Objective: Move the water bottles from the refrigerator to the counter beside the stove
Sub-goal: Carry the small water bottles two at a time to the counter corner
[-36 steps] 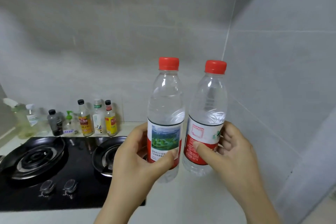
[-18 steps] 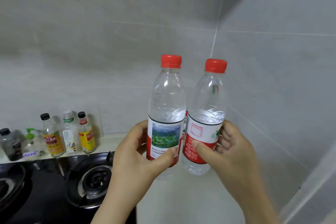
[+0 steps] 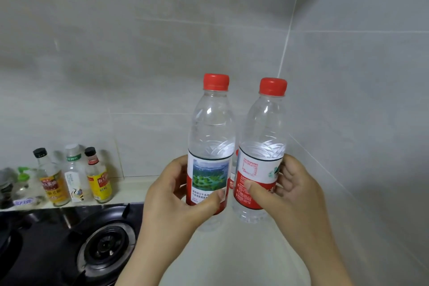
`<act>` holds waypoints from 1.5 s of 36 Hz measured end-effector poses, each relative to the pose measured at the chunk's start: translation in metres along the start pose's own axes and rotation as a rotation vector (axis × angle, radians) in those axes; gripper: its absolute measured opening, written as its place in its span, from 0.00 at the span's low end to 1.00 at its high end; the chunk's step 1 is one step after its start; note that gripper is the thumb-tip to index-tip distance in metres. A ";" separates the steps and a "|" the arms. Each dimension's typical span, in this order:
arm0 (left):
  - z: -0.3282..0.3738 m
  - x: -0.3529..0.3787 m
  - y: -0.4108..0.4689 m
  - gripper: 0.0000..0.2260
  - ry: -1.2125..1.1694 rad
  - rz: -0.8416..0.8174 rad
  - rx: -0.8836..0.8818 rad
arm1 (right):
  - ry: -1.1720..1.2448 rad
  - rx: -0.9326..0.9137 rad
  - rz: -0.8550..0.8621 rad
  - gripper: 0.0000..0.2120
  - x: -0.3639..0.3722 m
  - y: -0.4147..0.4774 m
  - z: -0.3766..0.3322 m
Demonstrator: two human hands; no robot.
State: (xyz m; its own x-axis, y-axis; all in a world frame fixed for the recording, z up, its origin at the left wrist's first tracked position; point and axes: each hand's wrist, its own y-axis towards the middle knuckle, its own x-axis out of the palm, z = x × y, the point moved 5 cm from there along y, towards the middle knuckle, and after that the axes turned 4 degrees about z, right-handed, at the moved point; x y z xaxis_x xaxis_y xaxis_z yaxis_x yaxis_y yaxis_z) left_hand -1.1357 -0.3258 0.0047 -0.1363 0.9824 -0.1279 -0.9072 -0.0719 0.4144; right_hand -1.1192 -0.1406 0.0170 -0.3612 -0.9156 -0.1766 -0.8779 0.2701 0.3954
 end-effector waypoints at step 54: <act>-0.215 0.050 0.131 0.23 0.160 0.116 -0.332 | -0.133 0.333 -0.213 0.23 0.094 0.143 0.236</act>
State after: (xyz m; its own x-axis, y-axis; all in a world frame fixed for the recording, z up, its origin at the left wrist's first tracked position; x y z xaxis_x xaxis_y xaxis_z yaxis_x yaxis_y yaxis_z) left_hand -1.3470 -0.3236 -0.1406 -0.2819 0.9270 -0.2474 -0.9581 -0.2584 0.1235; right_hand -1.3524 -0.1175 -0.1560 -0.1790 -0.9210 -0.3460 -0.9832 0.1804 0.0285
